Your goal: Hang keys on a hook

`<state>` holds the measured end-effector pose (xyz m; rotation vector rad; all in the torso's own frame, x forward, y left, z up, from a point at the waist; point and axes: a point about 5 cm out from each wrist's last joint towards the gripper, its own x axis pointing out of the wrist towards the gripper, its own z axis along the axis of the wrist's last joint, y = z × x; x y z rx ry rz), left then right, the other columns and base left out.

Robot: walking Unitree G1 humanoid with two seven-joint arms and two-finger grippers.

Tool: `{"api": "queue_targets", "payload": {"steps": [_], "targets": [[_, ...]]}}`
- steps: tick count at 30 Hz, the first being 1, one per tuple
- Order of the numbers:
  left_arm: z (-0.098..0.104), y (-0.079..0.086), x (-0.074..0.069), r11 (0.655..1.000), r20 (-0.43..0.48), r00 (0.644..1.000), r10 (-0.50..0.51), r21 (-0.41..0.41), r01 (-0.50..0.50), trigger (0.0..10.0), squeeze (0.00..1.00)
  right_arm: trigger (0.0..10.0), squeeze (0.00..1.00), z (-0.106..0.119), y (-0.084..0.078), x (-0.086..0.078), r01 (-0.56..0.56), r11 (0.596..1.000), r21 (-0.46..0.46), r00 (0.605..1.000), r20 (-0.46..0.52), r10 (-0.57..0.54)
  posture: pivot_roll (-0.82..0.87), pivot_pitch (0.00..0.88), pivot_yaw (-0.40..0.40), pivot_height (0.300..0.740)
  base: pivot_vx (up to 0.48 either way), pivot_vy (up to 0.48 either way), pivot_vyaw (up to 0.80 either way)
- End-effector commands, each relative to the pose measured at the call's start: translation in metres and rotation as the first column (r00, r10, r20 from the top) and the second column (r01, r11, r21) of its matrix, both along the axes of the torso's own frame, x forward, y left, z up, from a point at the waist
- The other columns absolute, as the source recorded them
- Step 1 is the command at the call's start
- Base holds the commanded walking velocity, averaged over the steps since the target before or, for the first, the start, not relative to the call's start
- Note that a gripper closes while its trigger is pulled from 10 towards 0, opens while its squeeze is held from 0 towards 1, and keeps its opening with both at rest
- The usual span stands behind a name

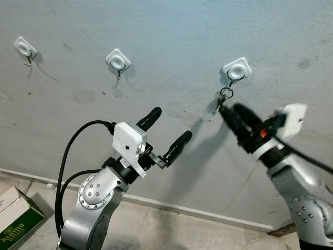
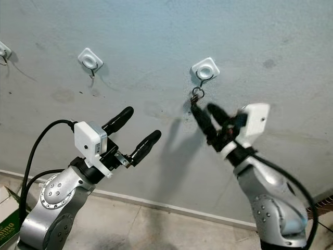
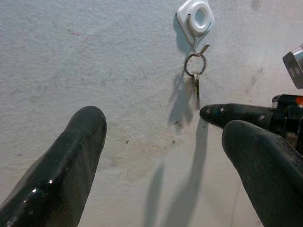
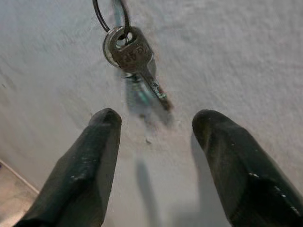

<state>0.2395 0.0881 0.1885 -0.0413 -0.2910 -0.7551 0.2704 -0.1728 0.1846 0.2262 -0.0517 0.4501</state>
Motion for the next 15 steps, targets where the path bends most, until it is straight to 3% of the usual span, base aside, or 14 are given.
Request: {"api": "queue_targets", "payload": {"steps": [1,12,15], "targets": [[-0.001,0.001,-0.001,1.0,0.002,1.0,0.007,0.007,-0.007,10.0,0.0,10.0,1.0,0.004,-0.001,0.0,0.019,0.998,-0.053,0.999,0.039,-0.016,-0.09,0.119,0.025,0.74,0.0,0.0,0.0],[-0.007,0.008,-0.001,0.998,-0.026,0.998,0.052,0.018,-0.052,10.0,0.0,10.0,1.0,0.005,0.004,-0.002,0.031,0.994,-0.106,0.997,0.077,-0.022,-0.08,0.116,0.03,0.74,0.0,0.0,0.0],[-0.014,0.018,-0.001,0.993,-0.051,0.992,0.116,0.036,-0.115,10.0,0.0,10.0,1.0,0.0,0.003,-0.006,0.064,0.991,-0.116,0.996,0.067,-0.056,-0.08,0.111,0.035,0.74,0.0,0.0,0.0]]}}
